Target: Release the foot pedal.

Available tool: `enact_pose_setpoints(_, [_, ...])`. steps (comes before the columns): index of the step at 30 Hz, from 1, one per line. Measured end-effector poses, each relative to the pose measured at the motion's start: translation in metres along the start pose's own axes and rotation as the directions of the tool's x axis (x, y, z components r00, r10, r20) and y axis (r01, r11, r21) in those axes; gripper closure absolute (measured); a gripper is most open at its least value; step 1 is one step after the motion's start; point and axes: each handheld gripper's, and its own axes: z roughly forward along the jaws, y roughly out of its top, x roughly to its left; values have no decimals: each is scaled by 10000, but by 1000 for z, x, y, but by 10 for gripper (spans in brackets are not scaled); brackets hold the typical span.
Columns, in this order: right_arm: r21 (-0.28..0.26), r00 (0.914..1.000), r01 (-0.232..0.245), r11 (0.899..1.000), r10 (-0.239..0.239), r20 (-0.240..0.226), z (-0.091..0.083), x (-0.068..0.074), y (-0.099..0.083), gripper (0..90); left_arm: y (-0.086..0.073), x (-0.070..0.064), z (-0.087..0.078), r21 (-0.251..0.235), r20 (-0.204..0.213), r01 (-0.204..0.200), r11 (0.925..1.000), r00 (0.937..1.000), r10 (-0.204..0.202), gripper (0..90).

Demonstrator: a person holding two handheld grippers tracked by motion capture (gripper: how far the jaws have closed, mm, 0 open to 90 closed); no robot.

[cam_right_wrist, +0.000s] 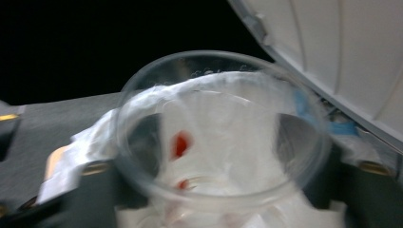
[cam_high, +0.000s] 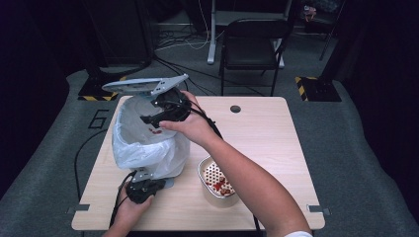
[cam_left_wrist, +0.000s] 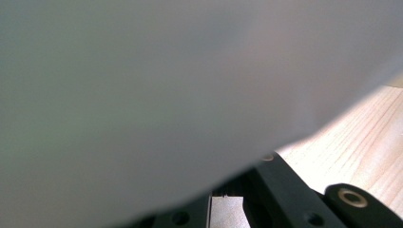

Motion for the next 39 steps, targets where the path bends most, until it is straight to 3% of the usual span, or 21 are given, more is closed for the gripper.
enact_pose_setpoints(2, [-59, 10000, -38, 10000, 39, 84, 1, 1, 0, 256, 0, 0, 0, 0, 2, -2, 10000, 10000, 2, 900])
enact_pose_setpoints(3, [-133, 9998, -193, 9997, 194, 70, 2, 1, -1, 173, 0, 0, 0, -4, 3, -1, 10000, 10000, 1, 900])
enact_pose_setpoints(4, [-156, 9996, -233, 9996, 235, 142, 2, 1, -1, 146, 0, 0, 0, -7, -3, 6, 10000, 10000, -6, 900])
enact_pose_setpoints(8, [-430, 9990, -351, 9985, 362, 250, -6, -1, -3, 146, 0, 0, 0, 15, 0, -3, 10000, 10000, 3, 900])
enact_pose_setpoints(11, [-293, 9990, -346, 9990, 354, 279, -12, -2, -5, 146, 1, 1, 0, 43, -2, 1, 10000, 10000, -1, 900])
enact_pose_setpoints(17, [-144, 9995, -170, 9998, 174, 276, -44, -1, -20, 179, 1, 2, -1, 11, 139, 213, 9998, 9997, -213, 900])
enact_pose_setpoints(18, [-141, 9993, -126, 9998, 131, 353, -50, 0, -24, 186, 1, 5, -2, 187, 169, -20, 9998, 9999, 16, 900])
enact_pose_setpoints(20, [-42, 9990, -141, 9999, 142, 413, -63, -1, -34, 188, 2, 5, -4, 91, 292, 246, 9997, 9993, -248, 899])
enact_pose_setpoints(25, [66, 9963, -367, 9993, 361, 785, -91, -7, -54, 193, 6, 9, -14, -198, 434, 276, 9994, 9987, -267, 855])
enact_pose_setpoints(26, [12, 9953, -428, 9991, 425, 873, -96, -8, -57, 194, 7, 8, -15, -310, 591, 629, 9975, 9964, -610, 851])
enact_pose_setpoints(27, [-19, 9944, -474, 9989, 474, 942, -100, -10, -59, 194, 8, 9, -16, -184, 470, 460, 9988, 9979, -451, 808])
enact_pose_setpoints(29, [-63, 9926, -563, 9984, 566, 1070, -107, -13, -64, 194, 7, 8, -17, -172, 351, 660, 9977, 9972, -654, 796])
enact_pose_setpoints(32, [-9, 9911, -560, 9984, 557, 1213, -113, -15, -69, 195, 8, 7, -19, -166, 602, 514, 9985, 9969, -503, 714])
enact_pose_setpoints(37, [-16, 9852, -649, 9979, 643, 1587, -128, -18, -82, 203, 11, 6, -29, -347, 435, 730, 9967, 9965, -714, 658])
enact_pose_setpoints(38, [85, 9830, -718, 9974, 693, 1698, -132, -19, -86, 205, 11, 3, -32, -407, -161, 1113, 9930, 9936, -1120, 637])
enact_pose_setpoints(39, [112, 9817, -691, 9975, 660, 1784, -134, -19, -88, 210, 12, 3, -34, -259, -374, 1180, 9927, 9922, -1189, 626])
